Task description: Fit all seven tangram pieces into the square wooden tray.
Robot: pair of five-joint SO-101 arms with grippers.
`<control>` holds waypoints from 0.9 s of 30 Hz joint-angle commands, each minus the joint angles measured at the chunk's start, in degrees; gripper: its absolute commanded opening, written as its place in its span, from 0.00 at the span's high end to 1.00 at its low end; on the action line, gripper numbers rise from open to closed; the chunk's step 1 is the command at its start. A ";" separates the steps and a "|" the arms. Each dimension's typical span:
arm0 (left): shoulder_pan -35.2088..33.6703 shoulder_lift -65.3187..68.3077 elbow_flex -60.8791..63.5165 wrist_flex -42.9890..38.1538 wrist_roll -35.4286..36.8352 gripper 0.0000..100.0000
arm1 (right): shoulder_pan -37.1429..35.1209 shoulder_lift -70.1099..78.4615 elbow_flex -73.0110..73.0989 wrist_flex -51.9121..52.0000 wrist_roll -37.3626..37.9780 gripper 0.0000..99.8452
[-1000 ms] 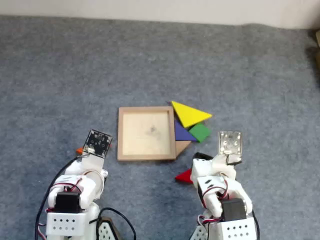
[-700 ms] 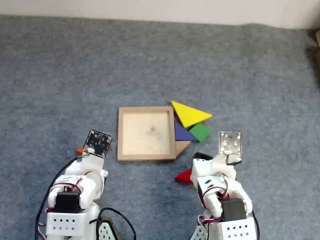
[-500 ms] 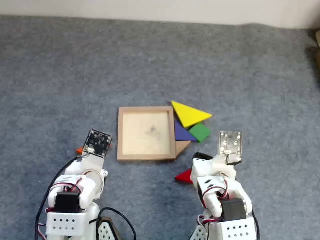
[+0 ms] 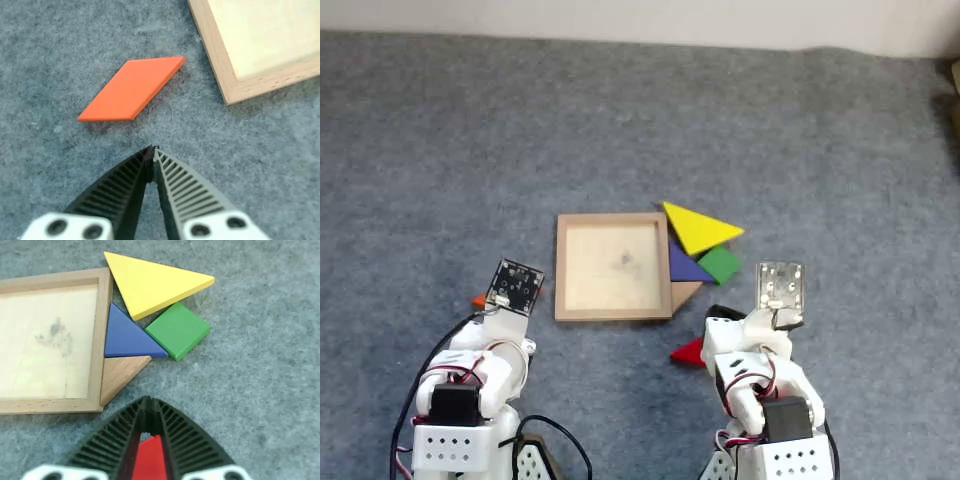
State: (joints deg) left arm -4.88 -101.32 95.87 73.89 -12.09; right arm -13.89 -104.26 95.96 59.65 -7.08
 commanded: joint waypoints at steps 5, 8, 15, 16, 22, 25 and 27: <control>0.84 -2.77 1.36 0.18 0.44 0.97 | 0.57 -0.57 5.67 0.22 0.62 0.99; 0.84 -2.77 1.36 0.18 0.44 0.97 | 0.57 -0.57 5.67 0.22 0.62 0.99; 0.84 -2.77 1.36 0.18 0.44 0.97 | 0.57 -0.57 5.67 0.22 0.62 0.99; 0.84 -2.77 1.36 0.18 0.44 0.97 | 0.57 -0.57 5.67 0.22 0.62 0.99; 0.84 -2.77 1.36 0.18 0.44 0.97 | 0.22 -0.57 5.76 0.22 0.62 0.99; 0.84 -2.77 1.36 0.18 0.44 0.97 | 0.22 -0.57 5.85 0.22 0.44 0.99; 0.84 -2.77 1.36 0.18 0.44 0.97 | 0.22 -0.57 5.85 1.36 0.53 0.99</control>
State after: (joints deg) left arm -4.88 -101.32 95.87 73.89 -12.09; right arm -13.89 -104.26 95.96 59.65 -7.08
